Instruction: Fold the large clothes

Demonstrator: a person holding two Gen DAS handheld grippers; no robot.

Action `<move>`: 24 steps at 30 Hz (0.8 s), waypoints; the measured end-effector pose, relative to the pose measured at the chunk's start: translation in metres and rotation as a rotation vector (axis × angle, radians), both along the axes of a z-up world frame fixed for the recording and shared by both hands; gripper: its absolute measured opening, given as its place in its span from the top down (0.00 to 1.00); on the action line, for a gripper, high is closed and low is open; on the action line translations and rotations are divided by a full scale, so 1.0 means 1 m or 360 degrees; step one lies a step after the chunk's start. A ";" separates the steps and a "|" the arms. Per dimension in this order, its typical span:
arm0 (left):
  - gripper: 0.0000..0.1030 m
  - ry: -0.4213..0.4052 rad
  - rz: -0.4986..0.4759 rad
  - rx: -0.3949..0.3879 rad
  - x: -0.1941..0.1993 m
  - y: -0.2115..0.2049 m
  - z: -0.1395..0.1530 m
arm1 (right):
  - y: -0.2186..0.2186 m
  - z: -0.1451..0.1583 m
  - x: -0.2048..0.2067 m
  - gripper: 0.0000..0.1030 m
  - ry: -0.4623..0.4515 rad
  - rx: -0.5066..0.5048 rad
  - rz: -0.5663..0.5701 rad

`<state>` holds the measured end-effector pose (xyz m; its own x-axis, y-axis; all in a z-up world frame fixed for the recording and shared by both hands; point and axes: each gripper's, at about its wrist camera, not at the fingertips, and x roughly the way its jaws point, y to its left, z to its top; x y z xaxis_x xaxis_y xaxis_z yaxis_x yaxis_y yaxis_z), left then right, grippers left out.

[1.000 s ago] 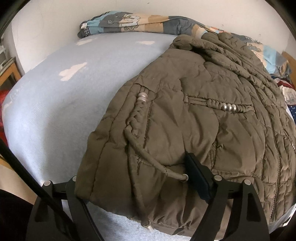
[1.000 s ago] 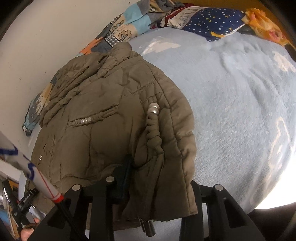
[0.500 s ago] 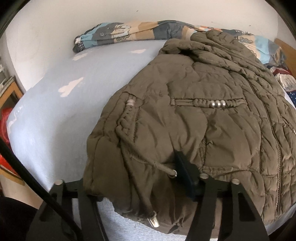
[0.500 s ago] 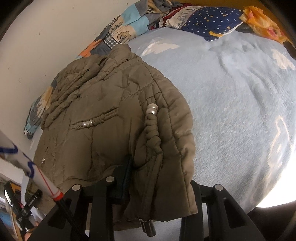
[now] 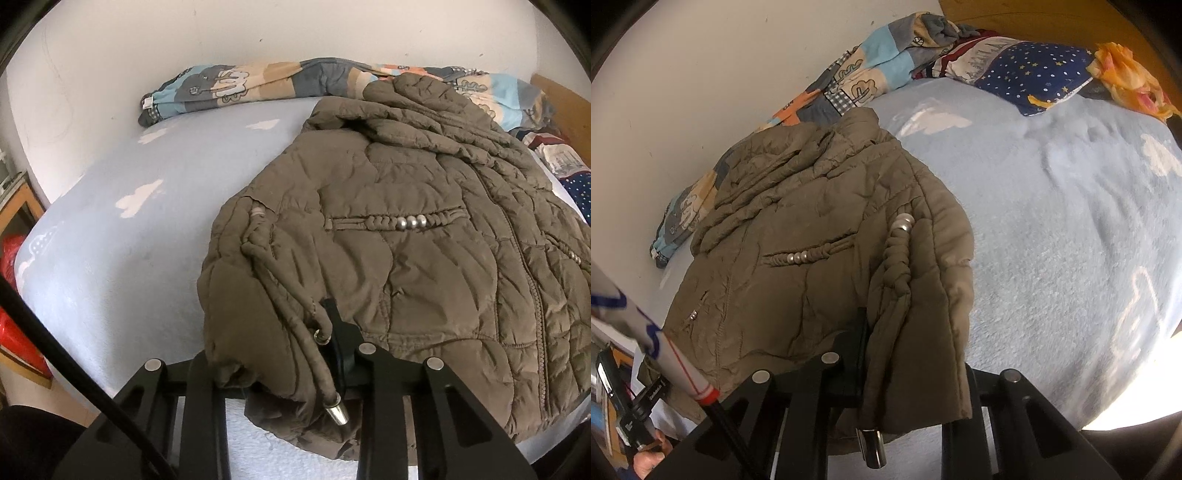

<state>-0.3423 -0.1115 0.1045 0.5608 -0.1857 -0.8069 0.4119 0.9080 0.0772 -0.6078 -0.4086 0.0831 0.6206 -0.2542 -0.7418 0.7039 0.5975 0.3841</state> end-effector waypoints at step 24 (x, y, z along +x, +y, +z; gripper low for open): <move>0.74 -0.0071 -0.0040 -0.0024 -0.008 0.006 0.011 | 0.007 0.010 -0.004 0.82 -0.0019 -0.0086 0.0010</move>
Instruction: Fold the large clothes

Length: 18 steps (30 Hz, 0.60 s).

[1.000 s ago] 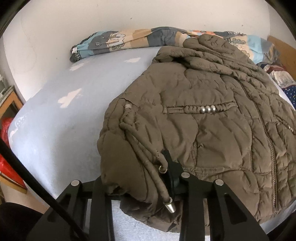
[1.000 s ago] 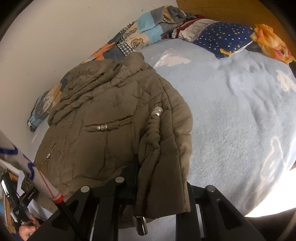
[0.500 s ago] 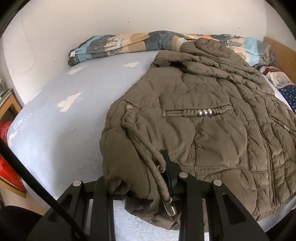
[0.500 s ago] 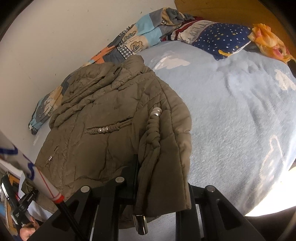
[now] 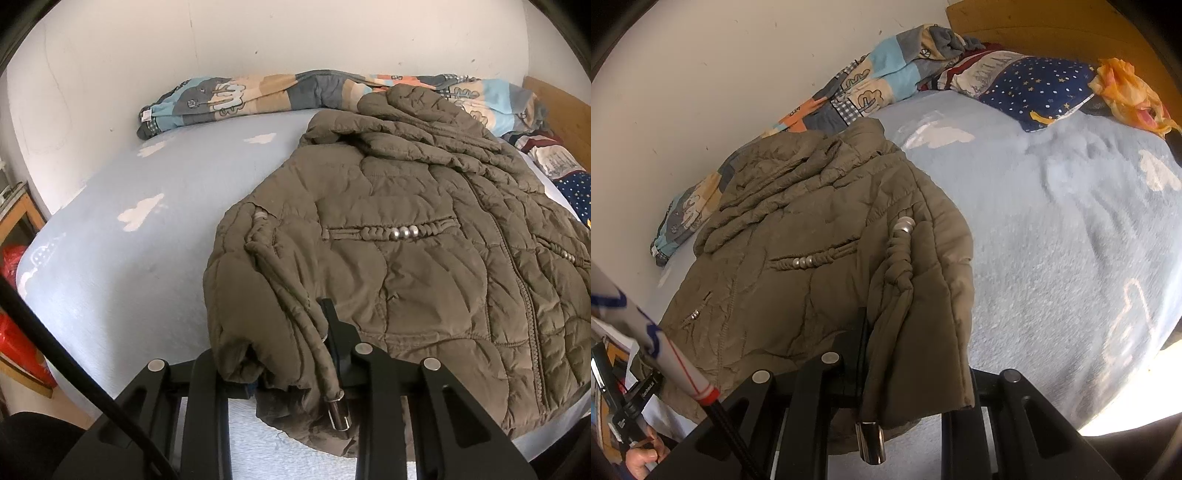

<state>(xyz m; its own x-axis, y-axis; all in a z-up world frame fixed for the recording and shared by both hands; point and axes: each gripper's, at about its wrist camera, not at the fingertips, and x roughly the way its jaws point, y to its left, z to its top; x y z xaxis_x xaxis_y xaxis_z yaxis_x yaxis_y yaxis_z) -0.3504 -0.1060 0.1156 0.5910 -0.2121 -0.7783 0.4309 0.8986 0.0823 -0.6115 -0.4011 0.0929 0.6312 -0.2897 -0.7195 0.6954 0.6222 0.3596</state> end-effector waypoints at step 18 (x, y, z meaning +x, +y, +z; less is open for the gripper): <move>0.75 -0.0049 -0.0009 -0.0025 -0.003 0.005 0.011 | 0.004 0.012 -0.009 0.83 -0.0051 -0.0018 -0.0002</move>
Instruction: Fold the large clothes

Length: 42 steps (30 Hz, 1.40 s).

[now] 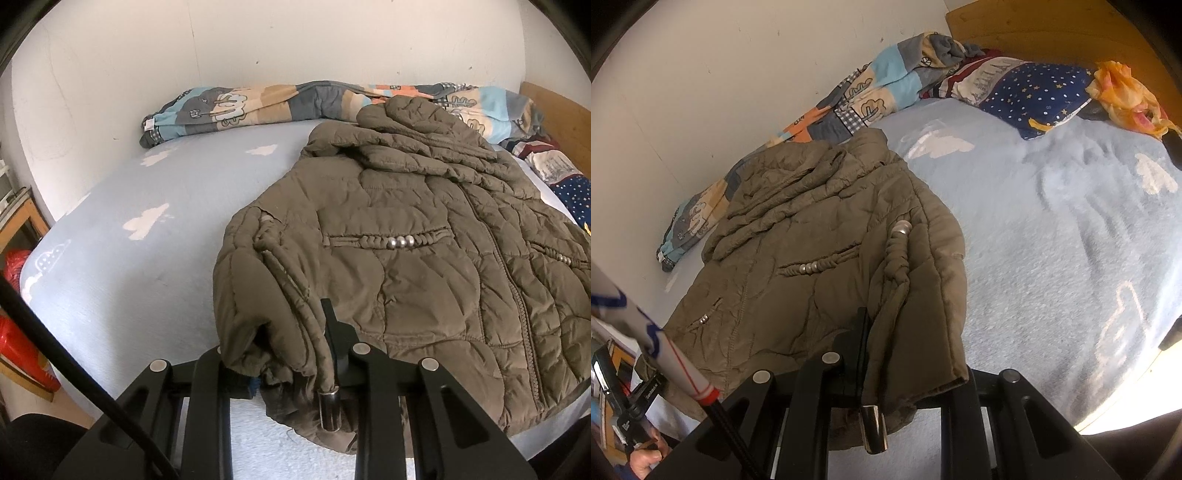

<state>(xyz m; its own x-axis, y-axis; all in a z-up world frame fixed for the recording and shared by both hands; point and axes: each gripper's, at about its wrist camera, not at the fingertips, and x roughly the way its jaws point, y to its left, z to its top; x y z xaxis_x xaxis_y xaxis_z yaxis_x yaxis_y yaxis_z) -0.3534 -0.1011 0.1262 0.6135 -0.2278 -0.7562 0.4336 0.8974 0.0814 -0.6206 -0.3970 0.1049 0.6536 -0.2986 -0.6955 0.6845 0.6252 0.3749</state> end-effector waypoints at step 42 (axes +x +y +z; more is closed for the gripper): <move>0.76 0.0045 -0.0079 -0.0176 0.015 0.014 0.060 | 0.007 0.044 -0.022 0.85 -0.0167 0.0079 0.0071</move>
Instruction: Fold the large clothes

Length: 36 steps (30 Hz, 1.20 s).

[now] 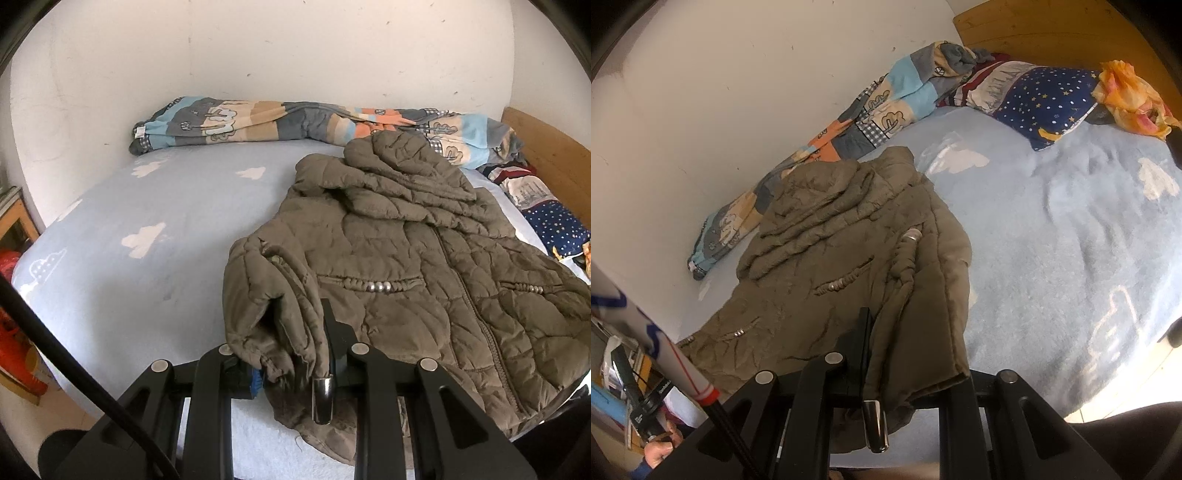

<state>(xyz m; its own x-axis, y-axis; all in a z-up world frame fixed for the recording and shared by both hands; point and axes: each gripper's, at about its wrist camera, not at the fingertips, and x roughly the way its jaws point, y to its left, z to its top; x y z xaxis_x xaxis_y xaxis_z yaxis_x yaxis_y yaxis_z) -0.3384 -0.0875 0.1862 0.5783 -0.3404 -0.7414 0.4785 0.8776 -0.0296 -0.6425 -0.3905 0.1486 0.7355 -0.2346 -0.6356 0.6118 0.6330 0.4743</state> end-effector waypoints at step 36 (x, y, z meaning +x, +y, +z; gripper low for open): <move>0.75 -0.0183 -0.0213 -0.0126 0.077 -0.045 0.090 | -0.062 0.108 0.067 0.85 -0.0202 -0.0125 0.0075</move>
